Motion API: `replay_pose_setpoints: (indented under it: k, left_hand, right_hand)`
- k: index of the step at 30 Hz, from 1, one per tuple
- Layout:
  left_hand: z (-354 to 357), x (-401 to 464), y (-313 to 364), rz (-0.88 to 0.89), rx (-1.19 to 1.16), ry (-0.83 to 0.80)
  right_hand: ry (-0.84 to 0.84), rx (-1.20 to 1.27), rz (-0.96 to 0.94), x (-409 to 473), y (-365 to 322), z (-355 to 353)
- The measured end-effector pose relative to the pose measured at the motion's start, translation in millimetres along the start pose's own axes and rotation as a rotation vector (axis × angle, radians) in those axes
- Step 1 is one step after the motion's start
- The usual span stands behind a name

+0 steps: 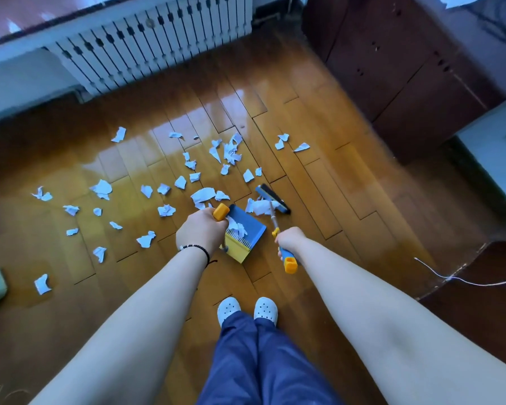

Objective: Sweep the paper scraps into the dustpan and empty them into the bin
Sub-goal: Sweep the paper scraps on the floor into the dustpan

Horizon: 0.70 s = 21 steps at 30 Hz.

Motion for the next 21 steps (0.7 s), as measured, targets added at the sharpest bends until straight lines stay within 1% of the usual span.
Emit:
replay_pose_setpoints:
  k: [3, 8, 16, 21]
  left_hand:
    - [-2, 1, 0, 0.004, -0.007, -0.007]
    - [-2, 0, -7, 0.011, -0.03, -0.005]
    - [-6, -10, -33, 0.046, -0.099, -0.013]
    - [-9, -18, -46, 0.072, -0.119, -0.005]
  right_hand:
    - [-0.107, -0.056, -0.014, -12, 9, 9]
    - [-0.236, -0.05, -0.009, -44, 7, 7]
    - [-0.218, -0.051, -0.028, -86, 19, -1]
    - [-0.15, -0.03, -0.048, -103, 27, 0]
Point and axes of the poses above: each hand's wrist, its own x-axis towards the middle knuckle, its own z-axis out of the palm, y = z × x, the point moved 2 cm from there along x, towards the middle knuckle, and after that the axes turned 6 degrees about -z, right-handed, at the moved point
